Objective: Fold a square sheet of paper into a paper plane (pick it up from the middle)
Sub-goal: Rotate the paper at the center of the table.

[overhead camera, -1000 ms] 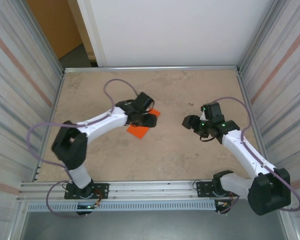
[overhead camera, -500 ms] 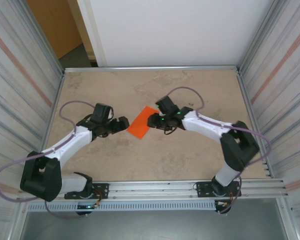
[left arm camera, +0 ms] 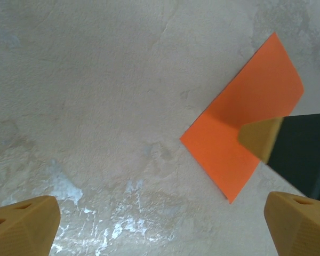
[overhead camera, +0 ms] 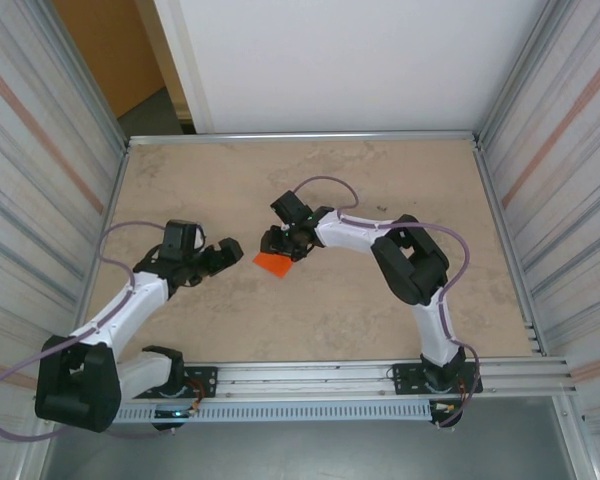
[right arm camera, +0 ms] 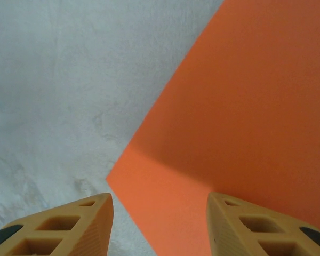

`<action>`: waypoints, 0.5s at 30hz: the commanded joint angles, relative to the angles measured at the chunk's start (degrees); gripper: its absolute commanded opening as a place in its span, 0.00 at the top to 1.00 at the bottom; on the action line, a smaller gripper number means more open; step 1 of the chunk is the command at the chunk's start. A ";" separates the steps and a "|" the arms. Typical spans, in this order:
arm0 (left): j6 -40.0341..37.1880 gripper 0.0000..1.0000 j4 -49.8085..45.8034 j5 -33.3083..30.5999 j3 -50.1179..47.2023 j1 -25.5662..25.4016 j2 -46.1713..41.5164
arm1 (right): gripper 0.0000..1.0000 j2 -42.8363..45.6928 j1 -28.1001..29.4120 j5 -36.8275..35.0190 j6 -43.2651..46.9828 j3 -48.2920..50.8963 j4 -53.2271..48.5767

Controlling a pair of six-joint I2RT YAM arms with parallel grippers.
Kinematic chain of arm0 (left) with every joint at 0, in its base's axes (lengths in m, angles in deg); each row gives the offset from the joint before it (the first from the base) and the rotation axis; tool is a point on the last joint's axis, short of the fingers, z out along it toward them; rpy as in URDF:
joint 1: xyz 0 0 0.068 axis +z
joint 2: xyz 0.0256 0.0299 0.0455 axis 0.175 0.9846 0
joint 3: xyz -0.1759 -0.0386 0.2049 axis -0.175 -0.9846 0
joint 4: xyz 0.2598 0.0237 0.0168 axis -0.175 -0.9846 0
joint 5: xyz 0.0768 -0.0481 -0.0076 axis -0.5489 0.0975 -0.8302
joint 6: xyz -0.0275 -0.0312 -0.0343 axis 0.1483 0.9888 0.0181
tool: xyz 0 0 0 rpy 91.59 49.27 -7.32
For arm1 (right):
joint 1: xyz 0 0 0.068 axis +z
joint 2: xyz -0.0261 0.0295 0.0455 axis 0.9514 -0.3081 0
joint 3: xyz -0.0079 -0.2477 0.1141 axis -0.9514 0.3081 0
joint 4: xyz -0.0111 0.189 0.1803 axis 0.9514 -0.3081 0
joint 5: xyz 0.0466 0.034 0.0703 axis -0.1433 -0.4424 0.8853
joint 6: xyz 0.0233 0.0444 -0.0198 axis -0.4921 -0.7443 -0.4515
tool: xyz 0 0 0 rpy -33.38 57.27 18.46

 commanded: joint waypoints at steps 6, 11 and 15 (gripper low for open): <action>1.12 0.03 0.84 0.53 5.55 0.51 3.30 | 0.52 -2.67 -0.35 4.31 7.88 -0.80 -13.39; 2.99 0.03 0.87 1.91 7.52 0.49 4.75 | 0.52 2.62 -0.58 6.13 20.22 6.26 -18.47; 5.13 0.03 3.63 5.86 6.72 0.40 5.31 | 0.54 7.69 -1.17 6.95 31.49 11.05 -20.71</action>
